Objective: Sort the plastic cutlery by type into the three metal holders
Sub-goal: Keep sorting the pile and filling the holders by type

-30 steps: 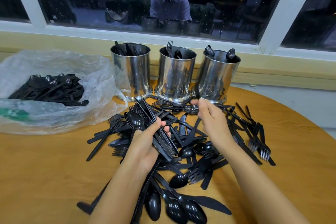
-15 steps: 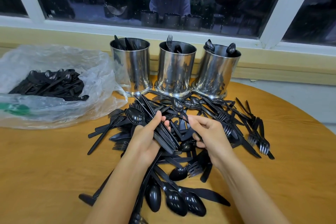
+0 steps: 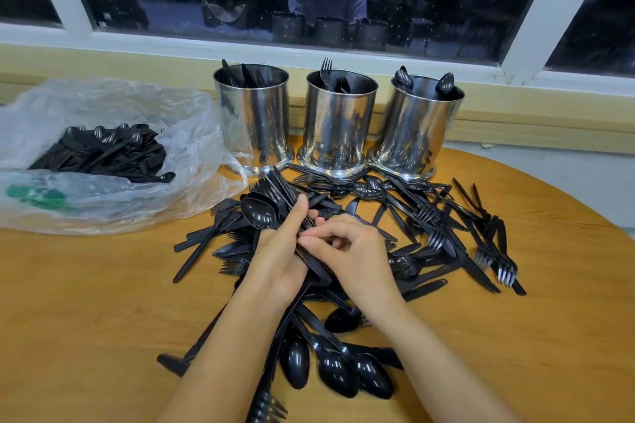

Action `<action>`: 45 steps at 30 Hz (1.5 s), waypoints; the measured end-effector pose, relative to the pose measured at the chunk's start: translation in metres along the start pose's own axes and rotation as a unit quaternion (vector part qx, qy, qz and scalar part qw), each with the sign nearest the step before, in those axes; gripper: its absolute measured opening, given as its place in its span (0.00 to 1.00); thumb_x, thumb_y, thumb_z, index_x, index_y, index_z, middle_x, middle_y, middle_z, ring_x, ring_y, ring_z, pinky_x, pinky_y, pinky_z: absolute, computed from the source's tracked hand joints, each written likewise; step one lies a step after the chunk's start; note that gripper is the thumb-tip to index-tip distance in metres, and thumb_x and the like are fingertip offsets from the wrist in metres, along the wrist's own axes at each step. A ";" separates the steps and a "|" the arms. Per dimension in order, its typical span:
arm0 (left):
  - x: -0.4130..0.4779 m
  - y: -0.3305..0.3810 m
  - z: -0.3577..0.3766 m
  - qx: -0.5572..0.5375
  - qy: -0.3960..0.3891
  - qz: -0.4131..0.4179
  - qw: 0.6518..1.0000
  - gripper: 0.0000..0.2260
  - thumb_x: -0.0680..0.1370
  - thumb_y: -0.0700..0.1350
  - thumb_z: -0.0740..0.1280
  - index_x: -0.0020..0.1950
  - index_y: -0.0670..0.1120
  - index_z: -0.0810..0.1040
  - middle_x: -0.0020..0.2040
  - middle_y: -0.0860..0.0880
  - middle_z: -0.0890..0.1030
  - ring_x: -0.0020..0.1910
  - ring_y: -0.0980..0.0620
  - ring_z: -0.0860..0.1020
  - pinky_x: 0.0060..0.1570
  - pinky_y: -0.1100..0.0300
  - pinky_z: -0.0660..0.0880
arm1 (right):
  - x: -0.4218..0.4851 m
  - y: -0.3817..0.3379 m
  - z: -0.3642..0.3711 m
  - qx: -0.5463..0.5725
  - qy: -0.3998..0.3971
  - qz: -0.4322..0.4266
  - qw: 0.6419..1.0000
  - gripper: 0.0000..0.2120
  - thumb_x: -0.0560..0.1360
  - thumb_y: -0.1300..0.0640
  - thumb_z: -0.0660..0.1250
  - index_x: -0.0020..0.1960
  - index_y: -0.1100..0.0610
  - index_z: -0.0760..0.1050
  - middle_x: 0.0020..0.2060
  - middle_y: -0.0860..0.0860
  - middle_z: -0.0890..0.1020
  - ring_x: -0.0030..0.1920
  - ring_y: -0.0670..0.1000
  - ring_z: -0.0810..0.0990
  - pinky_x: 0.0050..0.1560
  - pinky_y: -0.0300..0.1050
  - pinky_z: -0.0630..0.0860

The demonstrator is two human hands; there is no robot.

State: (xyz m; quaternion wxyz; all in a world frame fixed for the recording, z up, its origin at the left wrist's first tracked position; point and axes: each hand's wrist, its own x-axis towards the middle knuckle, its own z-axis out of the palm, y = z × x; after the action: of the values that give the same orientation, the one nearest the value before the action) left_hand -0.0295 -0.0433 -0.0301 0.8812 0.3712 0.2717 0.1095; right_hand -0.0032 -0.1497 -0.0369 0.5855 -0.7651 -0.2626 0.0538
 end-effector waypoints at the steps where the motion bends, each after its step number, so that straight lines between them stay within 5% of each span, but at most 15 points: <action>1: 0.001 0.001 -0.001 -0.016 0.006 0.002 1.000 0.10 0.78 0.46 0.69 0.42 0.40 0.78 0.35 0.47 0.80 0.38 0.49 0.80 0.49 0.49 0.79 | 0.001 -0.001 -0.003 -0.005 0.003 -0.013 1.000 0.04 0.73 0.58 0.73 0.44 0.49 0.85 0.41 0.49 0.81 0.41 0.42 0.76 0.44 0.33 0.72; 6: 0.000 0.023 -0.001 -0.103 -0.058 0.002 0.993 0.07 0.81 0.43 0.64 0.43 0.44 0.74 0.34 0.51 0.76 0.30 0.55 0.74 0.39 0.57 0.75 | -0.002 -0.013 -0.040 -0.030 0.048 -0.039 0.998 0.08 0.77 0.52 0.66 0.51 0.48 0.83 0.45 0.43 0.81 0.43 0.42 0.75 0.43 0.32 0.69; 11: -0.026 0.059 0.009 -0.077 -0.086 0.044 0.992 0.09 0.82 0.45 0.63 0.42 0.45 0.73 0.33 0.52 0.76 0.30 0.56 0.75 0.42 0.59 0.75 | -0.045 -0.022 -0.036 -0.161 -0.069 -0.073 0.982 0.17 0.75 0.39 0.60 0.59 0.43 0.79 0.53 0.36 0.78 0.58 0.38 0.72 0.57 0.36 0.69; 16: -0.059 0.077 -0.008 -0.054 -0.060 0.068 0.994 0.11 0.82 0.45 0.62 0.41 0.44 0.73 0.31 0.52 0.75 0.29 0.57 0.75 0.41 0.59 0.74 | -0.093 -0.024 0.020 -0.315 -0.211 -0.186 0.906 0.26 0.77 0.36 0.58 0.72 0.43 0.66 0.73 0.44 0.64 0.76 0.51 0.51 0.76 0.55 0.48; 18: -0.070 0.076 -0.021 -0.049 -0.051 0.065 0.995 0.12 0.83 0.45 0.61 0.40 0.44 0.73 0.31 0.52 0.75 0.28 0.57 0.74 0.42 0.60 0.74 | -0.102 -0.020 0.040 -0.370 -0.243 -0.226 0.868 0.28 0.76 0.35 0.59 0.74 0.41 0.63 0.76 0.48 0.58 0.77 0.57 0.44 0.75 0.61 0.37; 22: -0.083 0.066 -0.046 -0.043 -0.023 0.043 0.998 0.12 0.83 0.44 0.61 0.40 0.44 0.73 0.30 0.52 0.75 0.27 0.56 0.75 0.43 0.59 0.74 | -0.099 -0.005 0.052 -0.453 -0.269 -0.259 0.809 0.27 0.77 0.33 0.54 0.74 0.40 0.64 0.77 0.52 0.59 0.77 0.66 0.44 0.73 0.69 0.37; 26: -0.084 0.052 -0.064 -0.039 -0.004 0.017 0.999 0.12 0.83 0.44 0.61 0.40 0.44 0.72 0.28 0.52 0.74 0.26 0.56 0.75 0.43 0.58 0.74 | -0.079 0.015 0.031 -0.473 -0.243 -0.250 0.809 0.25 0.78 0.35 0.51 0.73 0.39 0.65 0.75 0.51 0.64 0.77 0.64 0.52 0.74 0.67 0.45; 37: -0.069 0.030 -0.061 -0.042 0.014 -0.024 0.999 0.07 0.82 0.41 0.63 0.43 0.43 0.74 0.33 0.50 0.76 0.32 0.54 0.74 0.41 0.57 0.74 | -0.019 0.046 -0.031 -0.439 -0.216 -0.208 0.847 0.21 0.81 0.39 0.52 0.72 0.39 0.66 0.75 0.41 0.64 0.78 0.51 0.49 0.77 0.53 0.39; 45: -0.051 0.022 -0.047 -0.065 -0.002 -0.052 0.997 0.08 0.81 0.41 0.64 0.42 0.43 0.74 0.32 0.50 0.75 0.32 0.54 0.74 0.42 0.57 0.74 | 0.009 0.060 -0.055 -0.347 -0.157 -0.190 0.905 0.15 0.80 0.45 0.62 0.63 0.47 0.78 0.63 0.40 0.78 0.73 0.44 0.63 0.73 0.55 0.60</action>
State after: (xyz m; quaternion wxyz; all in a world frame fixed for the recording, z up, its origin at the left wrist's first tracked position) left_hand -0.0983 -0.0204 -0.0213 0.9084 0.2988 0.2813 0.0799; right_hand 0.0466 -0.2036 -0.0735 0.2333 -0.8370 -0.4938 -0.0339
